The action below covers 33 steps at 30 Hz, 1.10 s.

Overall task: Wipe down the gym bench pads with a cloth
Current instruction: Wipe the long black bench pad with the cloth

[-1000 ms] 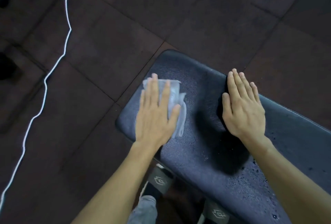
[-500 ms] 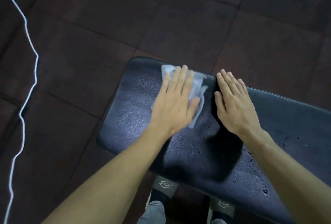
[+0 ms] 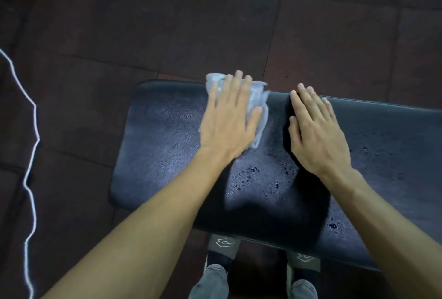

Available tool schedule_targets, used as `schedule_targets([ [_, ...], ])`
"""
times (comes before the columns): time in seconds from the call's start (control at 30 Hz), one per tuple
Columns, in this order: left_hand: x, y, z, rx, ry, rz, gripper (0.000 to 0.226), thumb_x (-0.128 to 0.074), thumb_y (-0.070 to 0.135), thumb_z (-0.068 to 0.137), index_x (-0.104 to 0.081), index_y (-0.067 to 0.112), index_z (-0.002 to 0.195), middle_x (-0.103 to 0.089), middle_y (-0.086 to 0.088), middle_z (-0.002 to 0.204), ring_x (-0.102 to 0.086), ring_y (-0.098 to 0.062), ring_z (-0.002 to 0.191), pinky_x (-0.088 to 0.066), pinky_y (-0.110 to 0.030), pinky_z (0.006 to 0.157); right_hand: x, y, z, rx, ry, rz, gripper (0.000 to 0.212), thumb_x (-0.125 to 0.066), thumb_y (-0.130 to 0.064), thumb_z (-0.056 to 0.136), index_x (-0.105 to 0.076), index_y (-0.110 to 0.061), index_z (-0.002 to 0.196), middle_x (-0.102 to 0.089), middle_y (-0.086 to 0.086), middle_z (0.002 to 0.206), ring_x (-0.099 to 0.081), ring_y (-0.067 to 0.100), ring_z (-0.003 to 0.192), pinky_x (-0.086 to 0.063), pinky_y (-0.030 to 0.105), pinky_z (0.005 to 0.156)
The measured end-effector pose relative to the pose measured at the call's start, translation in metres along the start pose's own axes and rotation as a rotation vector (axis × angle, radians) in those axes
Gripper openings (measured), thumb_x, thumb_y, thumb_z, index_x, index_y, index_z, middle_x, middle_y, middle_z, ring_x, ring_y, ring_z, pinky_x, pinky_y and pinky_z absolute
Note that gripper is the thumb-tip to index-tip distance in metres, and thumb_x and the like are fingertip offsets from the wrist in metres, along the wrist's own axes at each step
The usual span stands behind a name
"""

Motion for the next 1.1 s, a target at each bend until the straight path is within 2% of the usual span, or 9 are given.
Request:
schedule_targets([
  [0.13,-0.005,0.003,-0.074,-0.101,-0.043,-0.09,0.069,-0.03,0.047,0.106,-0.018,0.01,0.163,-0.01,-0.01,0.172,-0.007,-0.025,0.159,-0.013,-0.049,0.127,0.0,-0.026,0.004,0.045,0.008,0.05,0.055,-0.03,-0.025,0.105,-0.032,-0.006,0.157,-0.025,0.011,0.167,-0.017,0.023,0.157,-0.009,0.042,0.128],
  [0.27,-0.008,-0.044,-0.12,0.169,-0.029,-0.13,0.07,-0.029,0.049,0.106,-0.015,0.013,0.164,-0.008,-0.008,0.172,-0.002,-0.022,0.16,-0.011,-0.046,0.129,-0.017,-0.069,0.011,0.23,-0.047,0.068,0.055,-0.031,-0.026,0.105,-0.034,-0.012,0.157,-0.022,0.012,0.168,-0.016,0.025,0.157,-0.011,0.043,0.128],
  [0.43,-0.004,-0.111,-0.109,0.56,0.046,-0.115,0.07,-0.025,0.049,0.105,-0.018,0.01,0.163,-0.014,-0.012,0.171,-0.009,-0.025,0.159,-0.011,-0.046,0.129,-0.024,-0.073,0.006,0.25,-0.035,0.023,0.055,-0.03,-0.03,0.106,-0.029,-0.016,0.16,-0.015,0.012,0.17,-0.009,0.024,0.158,-0.009,0.043,0.128],
  [0.63,-0.013,-0.065,-0.171,0.883,0.101,-0.099,0.068,-0.026,0.044,0.108,-0.018,0.003,0.161,-0.016,-0.017,0.17,-0.01,-0.029,0.159,-0.012,-0.049,0.128,-0.022,-0.074,0.006,0.265,-0.047,0.026,0.054,-0.027,-0.03,0.108,-0.027,-0.016,0.16,-0.013,0.014,0.17,-0.005,0.025,0.158,-0.007,0.043,0.129],
  [0.77,-0.013,0.006,-0.165,0.759,0.067,-0.091,0.07,-0.028,0.045,0.107,-0.016,0.005,0.162,-0.009,-0.018,0.171,-0.007,-0.031,0.159,-0.009,-0.051,0.128,-0.021,-0.073,0.008,0.261,-0.069,0.052,0.054,-0.027,-0.029,0.108,-0.026,-0.016,0.16,-0.012,0.013,0.17,-0.005,0.025,0.158,-0.003,0.04,0.128],
  [0.87,-0.014,0.044,-0.136,0.5,0.045,-0.161,0.073,-0.036,0.044,0.104,-0.017,0.004,0.162,-0.009,-0.019,0.17,-0.006,-0.031,0.159,-0.008,-0.049,0.128,-0.018,-0.068,0.012,0.264,-0.108,0.144,0.052,-0.03,-0.023,0.108,-0.028,-0.015,0.16,-0.013,0.01,0.17,-0.004,0.021,0.158,0.001,0.033,0.127],
  [0.97,-0.015,0.031,-0.142,0.269,0.029,-0.187,0.074,-0.041,0.046,0.104,-0.02,0.006,0.162,-0.012,-0.014,0.171,-0.009,-0.027,0.159,-0.01,-0.046,0.128,-0.007,-0.059,0.013,0.266,-0.178,0.268,0.052,-0.034,-0.015,0.109,-0.026,-0.014,0.16,-0.012,0.004,0.17,-0.003,0.014,0.158,0.001,0.028,0.126],
  [1.03,-0.016,0.007,-0.158,0.26,0.032,-0.138,0.073,-0.038,0.049,0.105,-0.019,0.008,0.163,-0.011,-0.013,0.171,-0.008,-0.026,0.159,-0.013,-0.046,0.128,0.002,-0.05,0.009,0.284,-0.163,0.239,0.051,-0.035,-0.013,0.109,-0.028,-0.012,0.16,-0.014,0.004,0.17,-0.004,0.015,0.158,0.0,0.03,0.127],
  [1.1,-0.018,-0.009,-0.165,0.394,0.027,-0.08,0.072,-0.03,0.05,0.106,-0.013,0.01,0.164,-0.006,-0.014,0.172,-0.003,-0.026,0.159,-0.01,-0.045,0.129,0.009,-0.035,0.004,0.279,-0.146,0.161,0.051,-0.034,-0.015,0.109,-0.029,-0.01,0.159,-0.014,0.006,0.17,-0.004,0.016,0.158,0.002,0.032,0.127],
])
Point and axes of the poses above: each hand's wrist, its own z-axis towards the middle knuckle, its own x-axis out of the back of the hand, y = z × x, the point moved 1 cm from there along z, towards the middle knuckle
